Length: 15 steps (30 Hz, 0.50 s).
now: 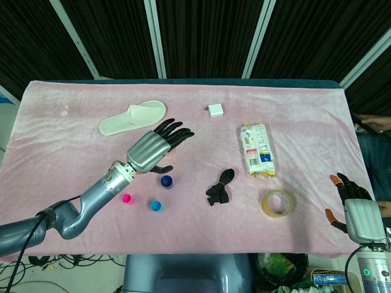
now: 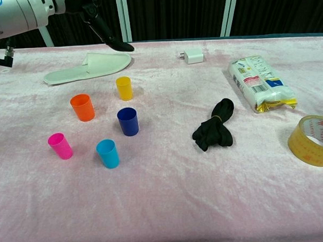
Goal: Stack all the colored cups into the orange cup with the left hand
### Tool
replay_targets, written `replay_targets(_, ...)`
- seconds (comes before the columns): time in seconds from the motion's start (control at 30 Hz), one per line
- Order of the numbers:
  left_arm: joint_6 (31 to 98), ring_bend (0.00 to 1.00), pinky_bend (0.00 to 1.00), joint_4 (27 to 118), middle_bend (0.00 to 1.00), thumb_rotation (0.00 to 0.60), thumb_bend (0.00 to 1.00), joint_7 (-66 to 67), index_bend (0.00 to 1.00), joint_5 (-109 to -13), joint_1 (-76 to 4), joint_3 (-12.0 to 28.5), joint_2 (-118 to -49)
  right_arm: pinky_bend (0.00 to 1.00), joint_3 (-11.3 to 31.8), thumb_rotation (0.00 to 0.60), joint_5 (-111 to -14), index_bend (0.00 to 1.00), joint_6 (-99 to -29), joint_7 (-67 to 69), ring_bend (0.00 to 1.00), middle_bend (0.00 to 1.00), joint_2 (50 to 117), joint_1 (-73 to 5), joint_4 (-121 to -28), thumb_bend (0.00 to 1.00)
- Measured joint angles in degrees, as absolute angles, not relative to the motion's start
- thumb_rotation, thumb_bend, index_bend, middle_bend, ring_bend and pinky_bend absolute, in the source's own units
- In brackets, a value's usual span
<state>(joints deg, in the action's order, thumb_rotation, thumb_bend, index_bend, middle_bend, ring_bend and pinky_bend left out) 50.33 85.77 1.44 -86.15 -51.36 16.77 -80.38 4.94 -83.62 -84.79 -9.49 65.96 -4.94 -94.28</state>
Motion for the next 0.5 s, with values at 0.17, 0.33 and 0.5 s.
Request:
replay_targets(0.17,51.0,0.0,0.03,85.4,0.1,0.6,0.2,0.6,0.09,-86.3,-51.7,15.8,-80.8,0.24,4.8,0.6,-83.8,0.15,-84.7,-9.6,0.17,0.1,66.0,-5.0,-94.2,0.23)
replay_targets(0.33,51.8,0.0,0.03,85.0,0.1,0.6,0.2,0.7,0.09,-86.4,-51.9,15.0,-80.3,0.24,5.0,0.6,-83.1,0.15,-84.5,-9.5,0.17,0.1,66.0,-5.0,-94.0,0.23)
replay_targets(0.5,53.3,0.0,0.03,85.1,0.11,0.6,0.2,-1.1,0.09,-86.5,-51.7,14.3,-79.1,0.24,5.0,0.6,-82.8,0.15,-84.3,-9.1,0.17,0.1,65.8,-4.9,-94.0,0.23)
